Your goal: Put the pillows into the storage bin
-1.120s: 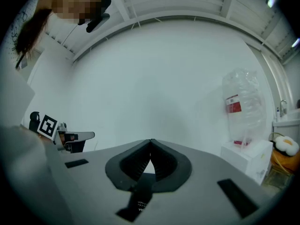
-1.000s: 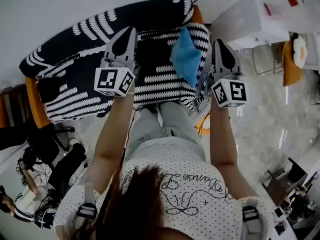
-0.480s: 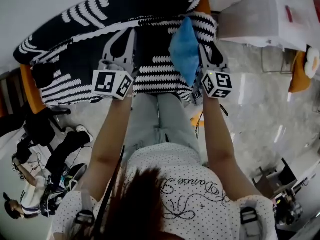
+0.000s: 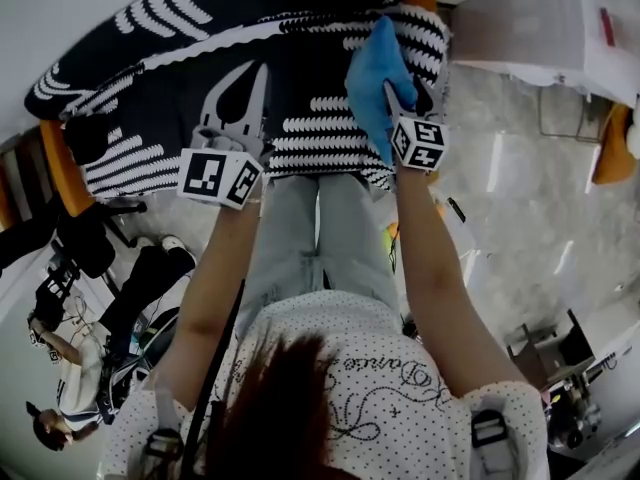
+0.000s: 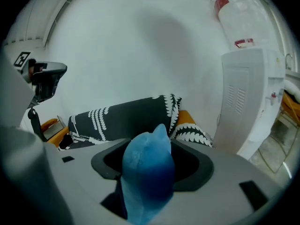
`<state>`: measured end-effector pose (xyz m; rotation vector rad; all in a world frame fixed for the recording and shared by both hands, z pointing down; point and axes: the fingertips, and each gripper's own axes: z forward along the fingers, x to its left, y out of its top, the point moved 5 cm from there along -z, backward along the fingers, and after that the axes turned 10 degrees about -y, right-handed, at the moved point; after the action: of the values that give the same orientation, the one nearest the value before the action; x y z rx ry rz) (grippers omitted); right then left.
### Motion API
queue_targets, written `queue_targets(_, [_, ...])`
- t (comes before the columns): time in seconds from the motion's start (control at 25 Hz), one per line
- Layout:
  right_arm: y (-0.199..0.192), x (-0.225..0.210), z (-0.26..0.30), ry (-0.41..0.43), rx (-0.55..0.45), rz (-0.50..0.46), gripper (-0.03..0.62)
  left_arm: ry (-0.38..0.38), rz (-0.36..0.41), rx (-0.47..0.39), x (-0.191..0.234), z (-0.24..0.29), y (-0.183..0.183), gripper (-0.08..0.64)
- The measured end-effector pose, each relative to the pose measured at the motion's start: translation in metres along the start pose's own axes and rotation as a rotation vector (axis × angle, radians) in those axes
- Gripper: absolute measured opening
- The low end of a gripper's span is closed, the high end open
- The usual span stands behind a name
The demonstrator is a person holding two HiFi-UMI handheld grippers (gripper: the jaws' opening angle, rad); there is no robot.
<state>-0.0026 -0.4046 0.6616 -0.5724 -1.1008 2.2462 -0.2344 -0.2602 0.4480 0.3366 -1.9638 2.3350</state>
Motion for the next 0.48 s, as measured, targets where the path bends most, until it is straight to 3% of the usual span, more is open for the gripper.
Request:
queue_targets(0.24, [-0.007, 0.018, 0.015, 0.018, 0.048, -0.071, 0.142, -0.001, 0.010, 0.008, 0.019, -0.002, -0.004, 0.005])
queue_targets(0.48, [-0.002, 0.066, 0.019, 0.071, 0.032, -0.101, 0.107, 0.011, 0.014, -0.015, 0.059, -0.015, -0.005, 0.005])
